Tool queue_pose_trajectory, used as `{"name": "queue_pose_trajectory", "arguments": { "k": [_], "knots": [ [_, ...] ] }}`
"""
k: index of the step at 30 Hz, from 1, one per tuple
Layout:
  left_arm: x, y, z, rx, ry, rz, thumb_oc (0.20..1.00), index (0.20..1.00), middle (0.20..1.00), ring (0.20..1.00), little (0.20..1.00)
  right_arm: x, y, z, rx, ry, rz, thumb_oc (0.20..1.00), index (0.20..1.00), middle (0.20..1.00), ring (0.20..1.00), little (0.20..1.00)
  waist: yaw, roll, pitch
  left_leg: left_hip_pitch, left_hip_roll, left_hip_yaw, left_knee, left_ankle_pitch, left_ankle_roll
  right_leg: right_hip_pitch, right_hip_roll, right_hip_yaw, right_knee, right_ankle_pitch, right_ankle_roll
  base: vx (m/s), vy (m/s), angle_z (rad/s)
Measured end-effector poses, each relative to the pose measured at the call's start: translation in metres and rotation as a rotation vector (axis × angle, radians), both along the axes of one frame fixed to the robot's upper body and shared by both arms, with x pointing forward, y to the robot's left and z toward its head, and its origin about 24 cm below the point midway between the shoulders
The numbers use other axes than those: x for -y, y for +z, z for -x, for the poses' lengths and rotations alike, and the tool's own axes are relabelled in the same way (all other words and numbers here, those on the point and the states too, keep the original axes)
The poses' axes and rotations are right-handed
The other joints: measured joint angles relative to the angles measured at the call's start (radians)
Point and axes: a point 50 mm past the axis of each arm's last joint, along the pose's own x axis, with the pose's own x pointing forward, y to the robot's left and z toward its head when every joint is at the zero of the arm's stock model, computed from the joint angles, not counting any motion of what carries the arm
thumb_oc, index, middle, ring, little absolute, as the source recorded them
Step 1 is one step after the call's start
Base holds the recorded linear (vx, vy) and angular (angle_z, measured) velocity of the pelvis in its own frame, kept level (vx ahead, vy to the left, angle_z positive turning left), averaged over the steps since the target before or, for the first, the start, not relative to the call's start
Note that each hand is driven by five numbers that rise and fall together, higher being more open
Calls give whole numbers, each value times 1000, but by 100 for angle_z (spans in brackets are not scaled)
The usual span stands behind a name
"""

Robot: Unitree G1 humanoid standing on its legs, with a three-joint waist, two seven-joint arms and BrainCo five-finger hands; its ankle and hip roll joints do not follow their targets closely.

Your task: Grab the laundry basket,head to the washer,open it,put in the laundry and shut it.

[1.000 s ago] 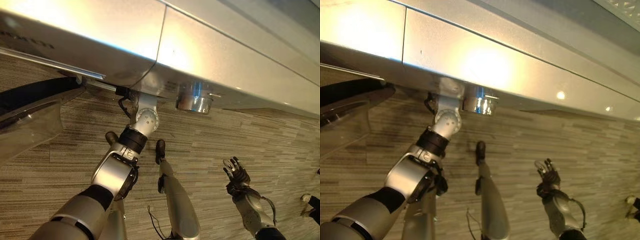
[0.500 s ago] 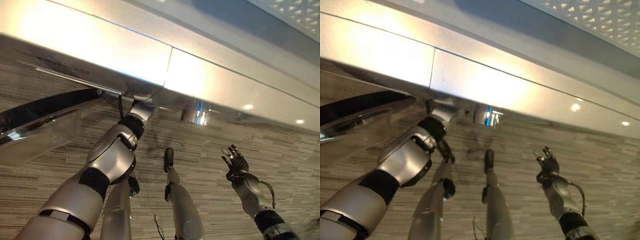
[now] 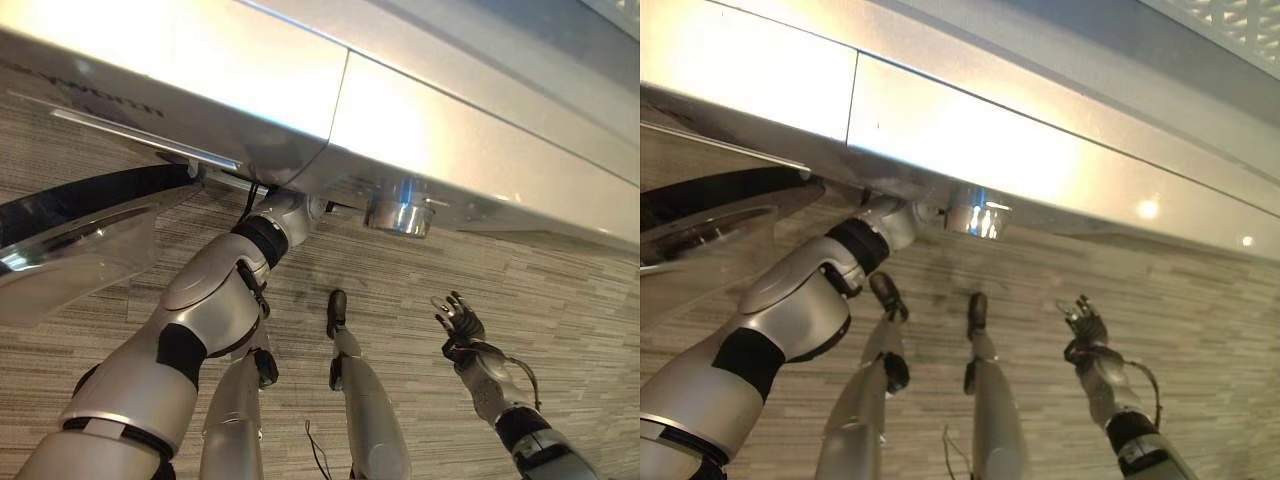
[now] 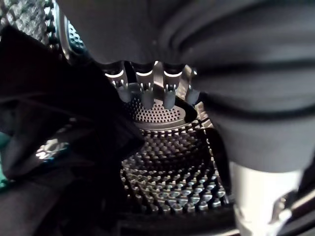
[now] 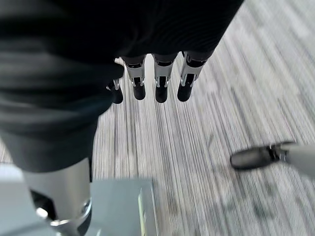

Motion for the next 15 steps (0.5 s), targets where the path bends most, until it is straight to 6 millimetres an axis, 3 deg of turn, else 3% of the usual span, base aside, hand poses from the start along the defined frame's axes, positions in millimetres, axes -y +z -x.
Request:
{"name": "queue_pose_trajectory", "arguments": {
  "k": [3, 7, 9, 13, 14, 15],
  "knots": [
    [-6, -21, 4, -61, 2, 159, 1000, 1000, 1000, 1000, 1000, -17, -7, 4, -21, 44, -26, 1000, 1000, 1000, 1000, 1000, 12, 4, 0, 23, 2, -19, 4, 1, -1, 34, 5, -14, -9, 0, -1, -8, -40, 8],
    [-39, -93, 38, -249, -16, 565, 1000, 1000, 1000, 1000, 1000, -25, -16, 22, -32, 73, -62, 1000, 1000, 1000, 1000, 1000, 65, 32, 12, 62, 5, -55, 20, 0, -2, 99, 10, -48, -16, -12, -10, 8, -30, 15],
    [-57, -127, 61, -332, 2, 648, 1000, 1000, 1000, 1000, 1000, -24, -22, 32, -52, 72, -67, 1000, 1000, 1000, 1000, 1000, 99, 61, 22, 84, 5, -77, 20, -1, -12, 132, 15, -77, -15, -25, -21, 12, -20, 28],
    [-129, -193, 124, -534, 116, 748, 1000, 1000, 1000, 1000, 1000, -25, -30, 42, -99, 97, -43, 1000, 1000, 1000, 1000, 1000, 180, 102, 39, 114, 11, -112, 23, -14, -49, 176, 29, -106, -8, -55, -46, 8, -4, 18],
    [-155, -216, 145, -604, 224, 785, 1000, 1000, 1000, 1000, 1000, -35, -31, 38, -103, 90, -39, 1000, 1000, 1000, 1000, 1000, 206, 117, 46, 116, 12, -130, 27, -13, -54, 186, 31, -124, 7, -69, -53, -7, 63, 33],
    [-164, -225, 152, -635, 267, 798, 1000, 1000, 1000, 1000, 1000, -42, -31, 35, -99, 96, -48, 1000, 1000, 1000, 1000, 1000, 218, 121, 49, 121, 11, -133, 26, -15, -61, 187, 31, -131, 14, -73, -55, -17, 60, 25]
  ]
}}
